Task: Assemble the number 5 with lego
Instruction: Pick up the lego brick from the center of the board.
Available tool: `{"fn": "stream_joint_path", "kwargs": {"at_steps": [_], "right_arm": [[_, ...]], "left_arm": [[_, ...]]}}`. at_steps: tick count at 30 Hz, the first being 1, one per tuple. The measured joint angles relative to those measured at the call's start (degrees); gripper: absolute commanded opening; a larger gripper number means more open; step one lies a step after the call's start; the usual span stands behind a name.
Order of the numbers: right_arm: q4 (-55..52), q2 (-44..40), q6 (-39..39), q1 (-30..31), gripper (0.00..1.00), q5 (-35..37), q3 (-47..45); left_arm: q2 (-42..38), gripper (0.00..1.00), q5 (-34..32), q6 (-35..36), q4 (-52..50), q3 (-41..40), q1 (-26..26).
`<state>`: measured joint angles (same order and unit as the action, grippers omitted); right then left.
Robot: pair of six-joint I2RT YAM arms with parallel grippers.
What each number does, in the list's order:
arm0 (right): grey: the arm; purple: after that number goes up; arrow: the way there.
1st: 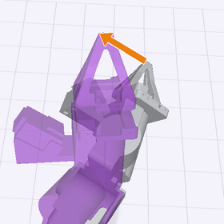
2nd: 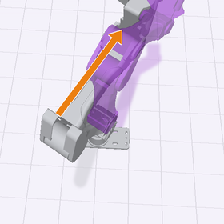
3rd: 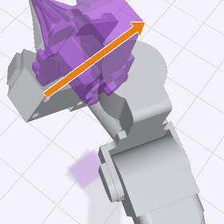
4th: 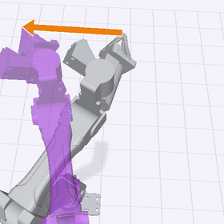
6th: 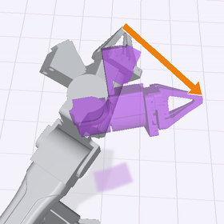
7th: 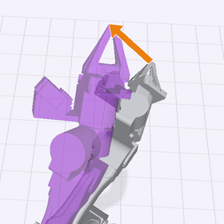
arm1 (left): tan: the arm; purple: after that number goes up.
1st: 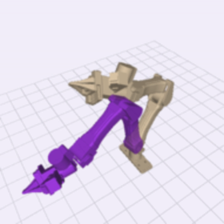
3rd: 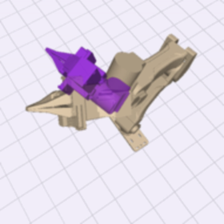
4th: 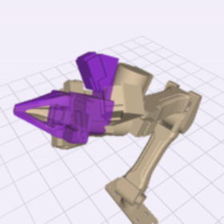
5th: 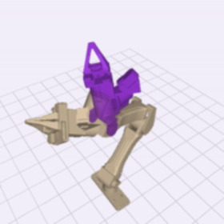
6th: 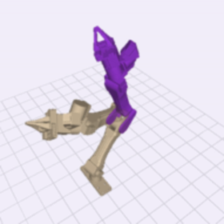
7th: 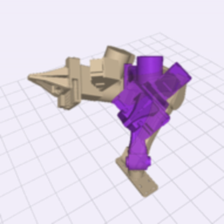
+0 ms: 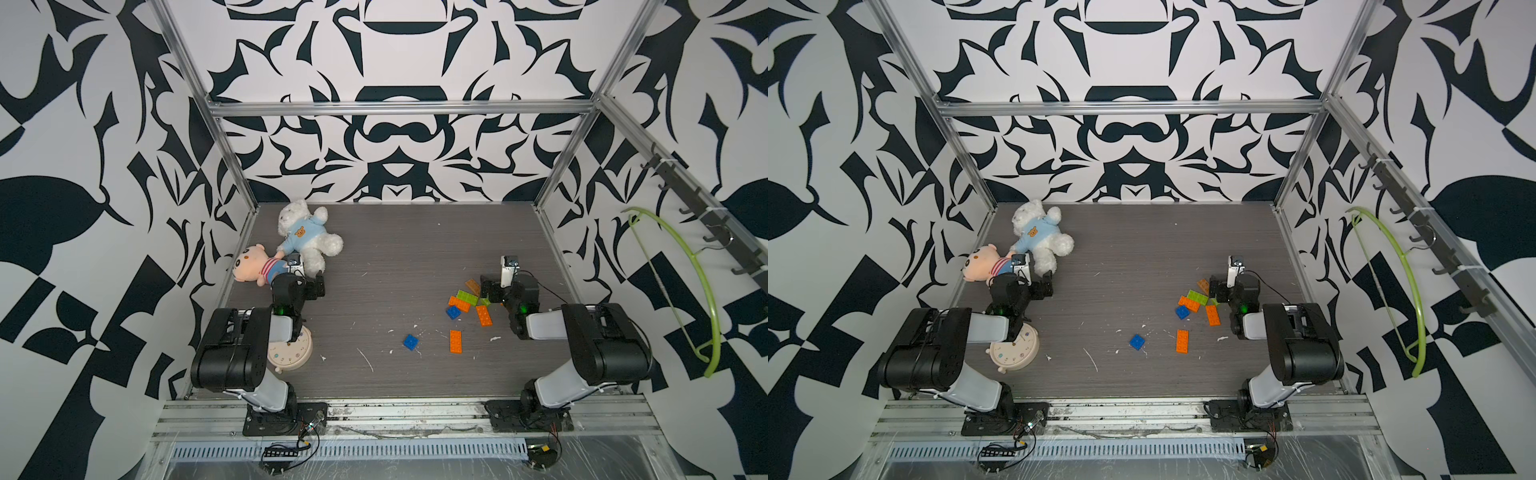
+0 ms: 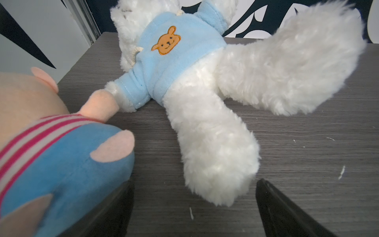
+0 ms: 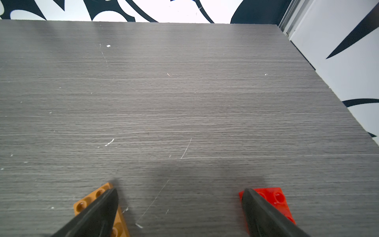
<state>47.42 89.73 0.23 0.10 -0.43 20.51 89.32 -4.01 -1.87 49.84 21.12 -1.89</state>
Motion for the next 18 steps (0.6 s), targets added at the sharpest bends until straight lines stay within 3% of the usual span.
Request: {"fn": "stream_joint_path", "kwargs": {"at_steps": [5, 11, 15, 18], "right_arm": [[-2.21, -0.74, 0.04, 0.31, 1.00, 0.59, 0.42], [-20.76, -10.97, 3.37, 0.66, 1.00, 4.02, 7.78], [-35.71, -19.76, 10.54, 0.72, 1.00, 6.56, 14.05], [-50.53, -20.90, 16.87, 0.68, 0.96, 6.71, 23.69]], "left_arm": [[-1.86, 0.99, 0.02, -0.04, -0.50, -0.44, 0.02], [-21.11, 0.99, -0.11, -2.97, -12.57, -0.02, 0.02], [-32.70, 0.99, -0.70, -9.51, -23.43, 3.87, 0.02], [-38.47, 0.99, -2.25, -17.66, -32.52, 7.21, 0.02]]}}
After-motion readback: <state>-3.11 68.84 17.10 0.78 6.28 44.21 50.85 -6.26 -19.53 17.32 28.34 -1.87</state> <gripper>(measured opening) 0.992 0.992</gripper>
